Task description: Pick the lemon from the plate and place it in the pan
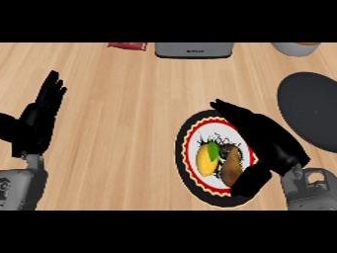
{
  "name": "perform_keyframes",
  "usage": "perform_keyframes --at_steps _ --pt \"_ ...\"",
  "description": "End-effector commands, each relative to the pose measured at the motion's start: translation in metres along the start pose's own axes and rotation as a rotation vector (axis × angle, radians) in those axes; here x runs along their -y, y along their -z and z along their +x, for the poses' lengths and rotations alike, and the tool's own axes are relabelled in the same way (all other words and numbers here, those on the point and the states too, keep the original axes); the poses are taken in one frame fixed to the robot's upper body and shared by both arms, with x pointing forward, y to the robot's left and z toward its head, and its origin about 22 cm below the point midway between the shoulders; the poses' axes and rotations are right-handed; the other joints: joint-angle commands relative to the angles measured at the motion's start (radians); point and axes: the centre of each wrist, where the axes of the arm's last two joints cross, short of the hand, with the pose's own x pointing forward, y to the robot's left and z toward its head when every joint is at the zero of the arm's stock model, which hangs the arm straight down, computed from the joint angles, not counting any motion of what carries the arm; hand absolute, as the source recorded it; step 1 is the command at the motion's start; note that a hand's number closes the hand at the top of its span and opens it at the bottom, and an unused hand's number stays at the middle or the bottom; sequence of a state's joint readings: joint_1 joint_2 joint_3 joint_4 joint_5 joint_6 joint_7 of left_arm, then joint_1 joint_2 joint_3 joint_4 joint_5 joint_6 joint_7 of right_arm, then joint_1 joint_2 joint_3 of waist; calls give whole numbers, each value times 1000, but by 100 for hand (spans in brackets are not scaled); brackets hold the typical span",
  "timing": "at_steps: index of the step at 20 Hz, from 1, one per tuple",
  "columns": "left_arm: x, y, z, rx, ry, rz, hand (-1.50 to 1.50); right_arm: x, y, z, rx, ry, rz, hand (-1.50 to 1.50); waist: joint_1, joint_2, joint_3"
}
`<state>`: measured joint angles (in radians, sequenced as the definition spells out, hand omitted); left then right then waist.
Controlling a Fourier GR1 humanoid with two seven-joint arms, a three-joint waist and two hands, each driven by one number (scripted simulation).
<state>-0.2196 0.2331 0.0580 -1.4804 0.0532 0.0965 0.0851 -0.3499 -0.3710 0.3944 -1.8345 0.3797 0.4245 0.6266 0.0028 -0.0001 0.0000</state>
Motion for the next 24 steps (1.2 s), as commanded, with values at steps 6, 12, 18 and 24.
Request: perform_keyframes --at_steps 6,12,18,24 --pt "7 1 3 8 5 3 0 -26 5 -5 3 -66 62 -150 -3 -1 0" --pt "-6 -9 -4 3 14 -14 0 -40 33 21 -97 -195 93 -150 2 -1 0" --pt "12 -5 -11 15 -3 11 0 -49 29 23 -147 -273 149 -150 -2 -1 0" --pt "8 -3 10 5 -10 -5 0 -45 57 6 -143 -231 165 -150 1 0 0"
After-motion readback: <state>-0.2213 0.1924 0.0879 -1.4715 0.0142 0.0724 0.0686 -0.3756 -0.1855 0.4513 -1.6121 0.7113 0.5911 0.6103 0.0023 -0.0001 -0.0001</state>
